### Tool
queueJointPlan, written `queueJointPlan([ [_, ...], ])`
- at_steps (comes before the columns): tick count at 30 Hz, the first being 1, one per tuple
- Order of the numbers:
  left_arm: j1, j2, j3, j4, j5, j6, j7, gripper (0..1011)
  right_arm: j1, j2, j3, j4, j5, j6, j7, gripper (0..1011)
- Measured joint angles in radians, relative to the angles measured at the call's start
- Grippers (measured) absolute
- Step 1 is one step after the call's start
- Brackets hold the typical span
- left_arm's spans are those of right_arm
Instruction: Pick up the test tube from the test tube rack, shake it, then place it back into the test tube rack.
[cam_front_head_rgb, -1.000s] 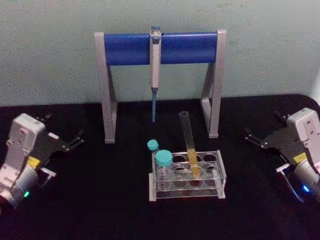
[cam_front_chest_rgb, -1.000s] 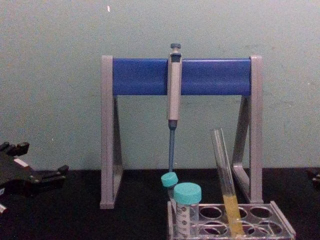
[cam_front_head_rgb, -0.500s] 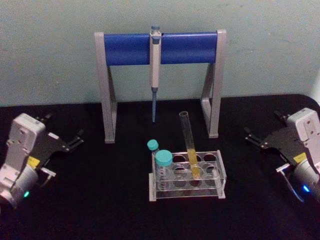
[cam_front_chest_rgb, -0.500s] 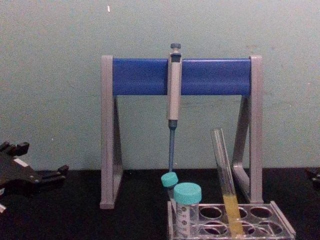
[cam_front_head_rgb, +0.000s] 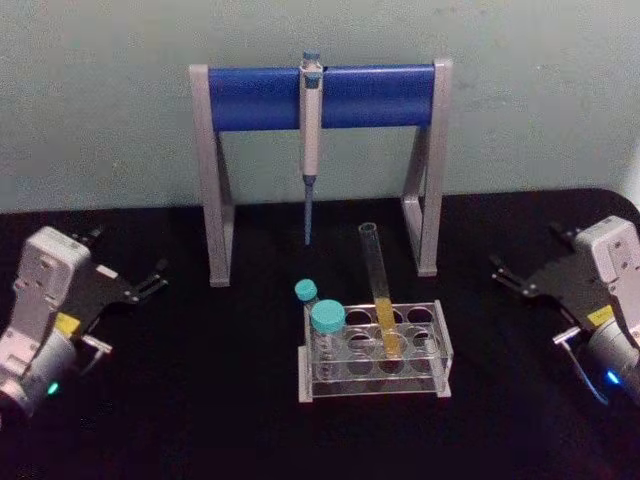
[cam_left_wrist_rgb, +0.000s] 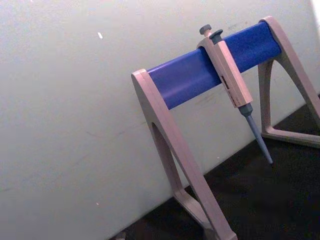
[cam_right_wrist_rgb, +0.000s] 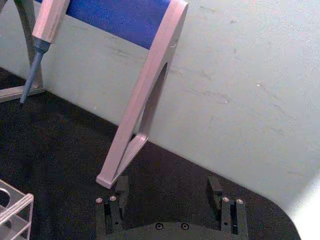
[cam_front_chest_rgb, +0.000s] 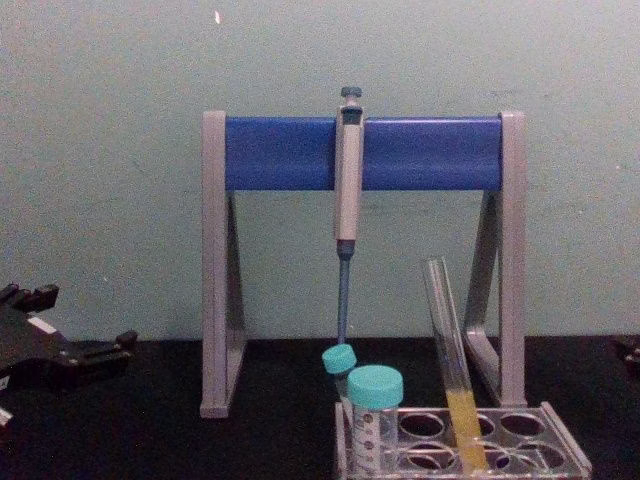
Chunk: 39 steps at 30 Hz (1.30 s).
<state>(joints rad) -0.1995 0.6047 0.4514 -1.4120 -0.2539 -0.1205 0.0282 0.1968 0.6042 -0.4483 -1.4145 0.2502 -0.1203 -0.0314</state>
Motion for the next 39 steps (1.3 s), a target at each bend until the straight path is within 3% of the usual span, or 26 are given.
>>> queueJointPlan([
  [8, 0.0, 0.0, 0.0, 0.0, 0.0, 0.0, 0.0, 1001, -0.044, 0.006, 0.03, -0.052, -0.033, -0.013, -0.023, 1000],
  [15, 0.0, 0.0, 0.0, 0.0, 0.0, 0.0, 0.0, 1001, -0.075, 0.025, 0.051, -0.103, -0.036, -0.041, -0.002, 1000],
  [20, 0.0, 0.0, 0.0, 0.0, 0.0, 0.0, 0.0, 1001, -0.093, 0.047, 0.056, -0.155, -0.027, -0.081, 0.064, 1000],
  [27, 0.0, 0.0, 0.0, 0.0, 0.0, 0.0, 0.0, 1001, -0.079, 0.04, 0.046, -0.183, 0.004, -0.115, 0.16, 1000],
  [39, 0.0, 0.0, 0.0, 0.0, 0.0, 0.0, 0.0, 1001, 0.013, -0.039, -0.005, -0.126, 0.075, -0.107, 0.343, 1000],
])
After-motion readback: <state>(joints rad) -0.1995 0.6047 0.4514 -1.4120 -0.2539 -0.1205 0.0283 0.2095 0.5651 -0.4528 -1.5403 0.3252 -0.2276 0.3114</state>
